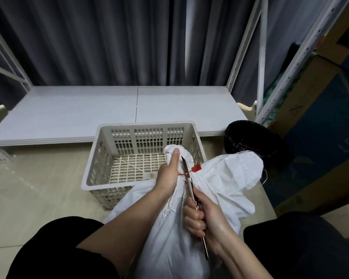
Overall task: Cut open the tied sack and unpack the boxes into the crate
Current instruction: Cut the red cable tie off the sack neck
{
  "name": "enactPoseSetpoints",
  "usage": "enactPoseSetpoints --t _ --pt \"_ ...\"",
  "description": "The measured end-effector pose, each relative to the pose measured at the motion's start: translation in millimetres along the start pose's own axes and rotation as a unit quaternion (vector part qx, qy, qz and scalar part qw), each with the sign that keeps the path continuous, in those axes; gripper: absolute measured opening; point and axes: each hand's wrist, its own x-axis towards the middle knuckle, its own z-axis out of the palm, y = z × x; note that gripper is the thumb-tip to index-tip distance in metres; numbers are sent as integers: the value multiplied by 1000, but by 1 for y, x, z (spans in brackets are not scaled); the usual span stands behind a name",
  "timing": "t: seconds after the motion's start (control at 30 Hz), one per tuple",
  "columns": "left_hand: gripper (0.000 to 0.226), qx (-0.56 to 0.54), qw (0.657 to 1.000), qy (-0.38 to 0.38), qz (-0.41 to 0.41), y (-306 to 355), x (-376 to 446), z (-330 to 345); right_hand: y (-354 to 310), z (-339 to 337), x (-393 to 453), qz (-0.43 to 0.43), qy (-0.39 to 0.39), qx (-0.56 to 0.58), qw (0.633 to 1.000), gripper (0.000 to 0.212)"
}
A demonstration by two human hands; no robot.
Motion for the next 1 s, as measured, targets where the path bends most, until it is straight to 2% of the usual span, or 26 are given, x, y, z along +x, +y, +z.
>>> enactPoseSetpoints --t 0.13,0.27,0.4,0.57,0.77,1.0 --pt "77 12 1000 6 -9 -1 0 0 3 -2 -7 2 12 -6 1000 43" --pt "65 -7 1000 5 -16 2 4 -3 4 -2 -12 9 21 -21 1000 43" --pt "78 26 1000 5 -3 4 -1 1 -4 -3 -5 5 11 -11 1000 44" --pt "58 40 998 26 30 0 -6 7 -12 1 12 5 -20 27 999 38" --pt "62 50 998 35 23 -3 -6 7 -12 3 17 1 -2 0 1000 42" --pt "69 12 1000 25 2 5 7 -6 -1 5 -4 -2 18 -31 999 45"
